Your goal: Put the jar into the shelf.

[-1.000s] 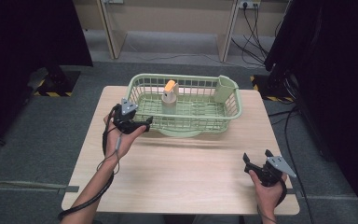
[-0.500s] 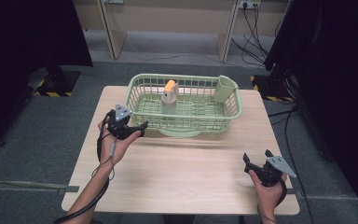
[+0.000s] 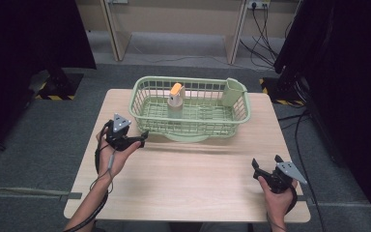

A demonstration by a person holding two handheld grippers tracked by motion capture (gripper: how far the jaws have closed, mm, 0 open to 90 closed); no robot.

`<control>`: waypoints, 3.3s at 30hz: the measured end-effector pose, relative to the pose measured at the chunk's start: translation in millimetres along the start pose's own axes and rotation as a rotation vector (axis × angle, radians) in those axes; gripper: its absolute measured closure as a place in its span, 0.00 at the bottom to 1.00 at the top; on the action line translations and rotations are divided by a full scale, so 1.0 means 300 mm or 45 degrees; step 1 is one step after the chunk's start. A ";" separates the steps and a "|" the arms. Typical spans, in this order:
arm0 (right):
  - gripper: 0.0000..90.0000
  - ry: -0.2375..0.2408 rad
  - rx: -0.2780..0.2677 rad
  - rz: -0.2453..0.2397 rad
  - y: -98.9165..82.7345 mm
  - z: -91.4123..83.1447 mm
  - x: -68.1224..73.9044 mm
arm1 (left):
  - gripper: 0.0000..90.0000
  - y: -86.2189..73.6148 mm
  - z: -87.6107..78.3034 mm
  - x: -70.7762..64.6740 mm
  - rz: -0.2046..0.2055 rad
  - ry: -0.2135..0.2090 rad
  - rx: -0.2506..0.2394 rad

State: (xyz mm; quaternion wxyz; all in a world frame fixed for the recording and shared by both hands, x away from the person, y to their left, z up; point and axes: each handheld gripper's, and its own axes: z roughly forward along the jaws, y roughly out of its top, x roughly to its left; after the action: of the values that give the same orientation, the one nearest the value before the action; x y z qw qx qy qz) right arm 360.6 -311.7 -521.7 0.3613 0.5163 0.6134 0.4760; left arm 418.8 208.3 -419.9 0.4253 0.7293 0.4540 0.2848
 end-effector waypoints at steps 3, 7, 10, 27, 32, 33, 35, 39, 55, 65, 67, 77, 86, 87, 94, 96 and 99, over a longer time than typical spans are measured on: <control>0.06 -0.001 0.001 -0.003 0.000 0.000 0.000 | 0.16 -0.017 -0.008 0.005 -0.003 -0.001 0.000; 0.06 -0.001 0.001 -0.004 0.000 0.000 0.000 | 0.15 -0.036 -0.016 0.010 -0.014 -0.006 -0.004; 0.06 -0.002 0.000 -0.003 0.000 0.000 0.000 | 0.15 -0.049 -0.020 0.011 -0.018 -0.008 -0.004; 0.06 -0.003 0.000 -0.002 0.000 0.000 0.001 | 0.15 -0.162 -0.031 0.009 -0.057 -0.020 -0.027; 0.06 -0.003 -0.002 -0.002 0.000 -0.001 0.001 | 0.15 -0.183 -0.036 0.008 -0.052 -0.015 -0.033; 0.06 -0.003 -0.003 -0.002 0.000 0.000 0.001 | 0.14 -0.188 -0.036 0.008 -0.053 -0.015 -0.033; 0.06 -0.003 -0.003 -0.002 0.000 -0.001 0.001 | 0.14 -0.198 -0.036 0.008 -0.053 -0.016 -0.028; 0.06 -0.003 -0.003 0.000 0.000 -0.001 0.001 | 0.14 -0.224 -0.034 0.005 -0.051 -0.019 -0.020; 0.06 -0.004 -0.005 -0.001 -0.001 -0.001 0.001 | 0.13 -0.330 -0.011 0.002 -0.072 -0.064 0.003; 0.06 -0.004 -0.007 0.000 -0.001 -0.002 0.001 | 0.12 -0.364 0.004 -0.015 -0.071 -0.080 0.009; 0.06 -0.004 -0.006 0.001 -0.001 -0.001 0.000 | 0.12 -0.369 0.005 -0.015 -0.073 -0.077 0.010; 0.06 -0.004 -0.007 -0.003 -0.001 -0.001 0.001 | 0.12 -0.389 0.009 -0.009 -0.078 -0.063 0.013; 0.06 -0.002 -0.010 -0.001 -0.001 -0.002 0.001 | 0.12 -0.405 0.010 -0.010 -0.079 -0.060 0.016; 0.06 -0.002 -0.009 -0.002 -0.001 -0.002 0.001 | 0.12 -0.406 0.010 -0.010 -0.079 -0.059 0.016; 0.06 -0.002 -0.007 -0.006 -0.001 -0.001 0.002 | 0.12 -0.407 0.008 -0.011 -0.083 -0.055 0.015; 0.06 -0.003 -0.007 -0.005 -0.001 -0.002 0.002 | 0.12 -0.407 0.008 -0.011 -0.083 -0.053 0.016; 0.06 -0.003 -0.007 -0.005 -0.001 -0.001 0.002 | 0.12 -0.407 0.007 -0.011 -0.086 -0.055 0.016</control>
State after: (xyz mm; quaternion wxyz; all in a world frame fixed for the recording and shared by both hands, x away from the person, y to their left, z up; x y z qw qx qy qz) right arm 360.0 -311.3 -521.8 0.3644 0.5147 0.6126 0.4764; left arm 367.9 232.2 -528.4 0.4398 0.7222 0.4708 0.2518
